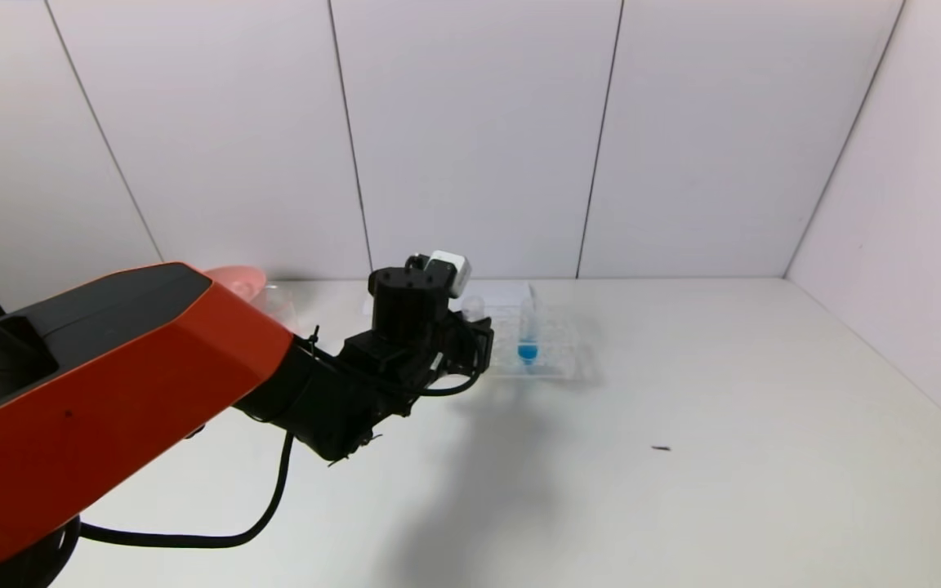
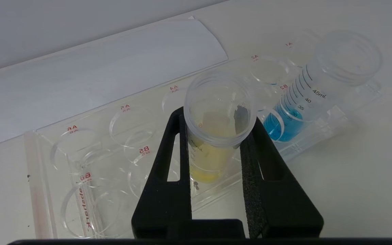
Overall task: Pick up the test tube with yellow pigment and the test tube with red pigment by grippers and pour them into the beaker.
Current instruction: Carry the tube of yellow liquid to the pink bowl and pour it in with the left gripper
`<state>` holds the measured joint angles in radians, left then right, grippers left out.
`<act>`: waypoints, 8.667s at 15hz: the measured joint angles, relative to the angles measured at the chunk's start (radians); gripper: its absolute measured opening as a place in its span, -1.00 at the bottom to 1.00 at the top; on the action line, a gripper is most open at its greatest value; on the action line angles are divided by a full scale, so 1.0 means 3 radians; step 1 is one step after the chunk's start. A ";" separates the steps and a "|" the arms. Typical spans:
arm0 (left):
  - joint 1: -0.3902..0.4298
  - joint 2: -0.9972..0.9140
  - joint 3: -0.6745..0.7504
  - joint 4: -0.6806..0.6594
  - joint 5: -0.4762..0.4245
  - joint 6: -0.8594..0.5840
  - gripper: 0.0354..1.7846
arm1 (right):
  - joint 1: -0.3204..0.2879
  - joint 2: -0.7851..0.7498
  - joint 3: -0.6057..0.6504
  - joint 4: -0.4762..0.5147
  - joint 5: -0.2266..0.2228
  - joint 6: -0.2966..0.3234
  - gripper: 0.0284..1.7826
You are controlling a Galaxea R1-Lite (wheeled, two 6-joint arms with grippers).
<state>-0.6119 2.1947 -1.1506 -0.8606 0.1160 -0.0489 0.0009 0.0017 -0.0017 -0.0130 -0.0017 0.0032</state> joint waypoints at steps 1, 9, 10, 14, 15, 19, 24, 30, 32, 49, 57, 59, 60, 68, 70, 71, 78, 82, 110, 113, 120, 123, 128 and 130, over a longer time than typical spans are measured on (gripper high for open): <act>-0.0001 -0.0009 -0.0001 -0.0006 0.0006 0.0014 -0.54 | 0.0000 0.0000 0.0000 0.0000 0.0000 0.0000 0.91; -0.0005 -0.0197 0.0027 0.0007 0.0011 0.0083 -0.54 | -0.0001 0.0000 0.0000 0.0000 0.0001 0.0000 0.91; -0.0009 -0.0228 0.0030 0.0016 0.0011 0.0084 -0.54 | -0.0001 0.0000 0.0000 0.0000 0.0000 0.0000 0.91; -0.0018 -0.0327 0.0027 0.0044 0.0006 0.0117 -0.54 | -0.0001 0.0000 0.0000 -0.0001 0.0000 0.0000 0.91; -0.0018 -0.0345 0.0023 0.0043 0.0011 0.0118 -0.54 | -0.0001 0.0000 0.0000 -0.0001 0.0000 0.0000 0.91; -0.0026 -0.0440 -0.0001 0.0130 0.0009 0.0126 -0.54 | -0.0001 0.0000 0.0000 -0.0001 0.0000 0.0000 0.91; -0.0026 -0.0664 -0.0004 0.0309 0.0006 0.0125 -0.54 | 0.0000 0.0000 0.0000 -0.0001 0.0000 0.0000 0.91; 0.0043 -0.0983 0.0070 0.0523 0.0003 0.0155 -0.54 | 0.0000 0.0000 0.0000 0.0000 0.0000 0.0000 0.91; 0.0089 -0.1083 0.0093 0.0618 0.0003 0.0154 -0.54 | 0.0001 0.0000 0.0000 0.0000 0.0000 0.0000 0.91; 0.0796 -0.1587 0.0042 0.1252 -0.0072 0.0162 -0.54 | 0.0000 0.0000 0.0000 -0.0001 0.0000 0.0000 0.91; 0.1139 -0.1583 -0.0136 0.1469 -0.0239 0.0155 -0.54 | 0.0000 0.0000 0.0000 -0.0001 0.0000 0.0000 0.91; 0.1185 -0.1559 -0.0143 0.1462 -0.0241 0.0154 -0.54 | 0.0001 0.0000 0.0000 0.0000 0.0001 0.0000 0.91; 0.1201 -0.1543 -0.0149 0.1460 -0.0240 0.0154 -0.54 | 0.0000 0.0000 0.0000 -0.0001 0.0000 0.0000 0.91; 0.1438 -0.1448 -0.0212 0.1467 -0.0273 0.0133 -0.54 | 0.0001 0.0000 0.0000 0.0000 0.0000 0.0000 0.91; 0.1503 -0.1447 -0.0196 0.1467 -0.0282 0.0131 -0.54 | 0.0000 0.0000 0.0000 0.0000 0.0001 0.0000 0.91; 0.1526 -0.1448 -0.0187 0.1467 -0.0282 0.0133 -0.54 | -0.0001 0.0000 0.0000 0.0000 0.0000 0.0000 0.91; 0.1597 -0.1457 -0.0058 0.1424 -0.0270 0.0150 -0.54 | 0.0000 0.0000 0.0000 0.0000 0.0000 0.0000 0.91; 0.1690 -0.1472 0.0029 0.1306 -0.0273 0.0154 -0.54 | 0.0000 0.0000 0.0000 -0.0001 0.0000 0.0000 0.91; 0.2499 -0.1578 0.0355 0.1355 -0.0686 0.0514 -0.54 | -0.0001 0.0000 0.0000 0.0000 0.0000 0.0000 0.91; 0.2519 -0.1567 0.0366 0.1352 -0.0712 0.0514 -0.54 | 0.0000 0.0000 0.0000 0.0000 0.0000 -0.0001 0.91; 0.2560 -0.1557 0.0382 0.1352 -0.0739 0.0548 -0.54 | 0.0000 0.0000 0.0000 -0.0001 0.0000 0.0000 0.91; 0.2564 -0.1546 0.0382 0.1378 -0.0740 0.0633 -0.54 | 0.0000 0.0000 0.0000 -0.0001 0.0000 -0.0001 0.91; 0.2579 -0.1506 0.0322 0.1477 -0.0859 0.0789 -0.54 | 0.0000 0.0000 0.0000 -0.0001 0.0000 0.0000 0.91; 0.2583 -0.1498 0.0276 0.1582 -0.0866 0.0909 -0.54 | -0.0001 0.0000 0.0000 0.0000 0.0000 0.0000 0.91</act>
<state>0.1630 1.7453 -1.0679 -0.3862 -0.1438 0.2236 0.0004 0.0017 -0.0017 -0.0130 -0.0017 0.0032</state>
